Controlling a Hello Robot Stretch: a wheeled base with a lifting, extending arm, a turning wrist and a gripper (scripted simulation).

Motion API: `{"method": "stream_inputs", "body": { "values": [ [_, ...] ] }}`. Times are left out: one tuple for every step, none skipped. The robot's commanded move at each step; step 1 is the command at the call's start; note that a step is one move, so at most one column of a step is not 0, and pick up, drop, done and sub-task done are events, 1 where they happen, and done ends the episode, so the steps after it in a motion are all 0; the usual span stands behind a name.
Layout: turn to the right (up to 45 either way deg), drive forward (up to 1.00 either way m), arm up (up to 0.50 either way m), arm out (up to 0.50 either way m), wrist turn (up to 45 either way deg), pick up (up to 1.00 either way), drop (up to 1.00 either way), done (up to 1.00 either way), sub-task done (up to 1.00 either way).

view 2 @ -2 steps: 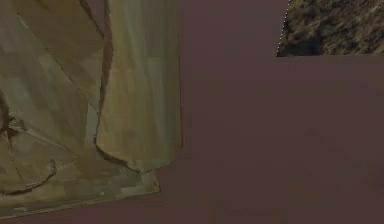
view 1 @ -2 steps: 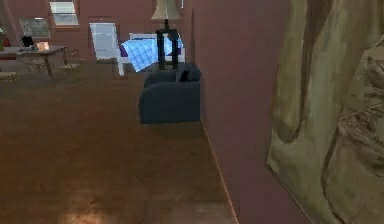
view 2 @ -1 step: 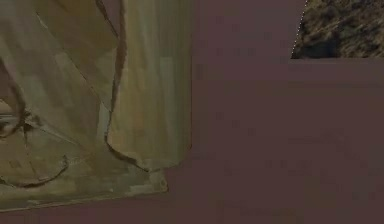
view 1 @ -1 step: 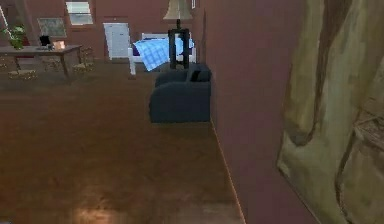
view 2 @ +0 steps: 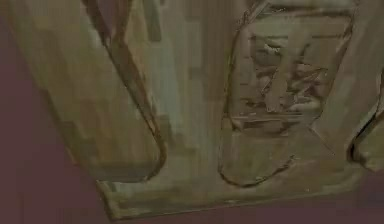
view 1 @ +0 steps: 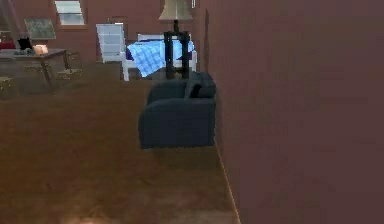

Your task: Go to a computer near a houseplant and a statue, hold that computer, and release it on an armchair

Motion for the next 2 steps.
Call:
{"method": "stream_inputs", "body": {
  "values": [
    [-36.0,0.00,0.00,0.00,0.0,0.00,0.00,0.00,0.00],
    [0.0,1.00,0.00,0.00,0.0,0.00,0.00,0.00,0.00]
  ]
}}
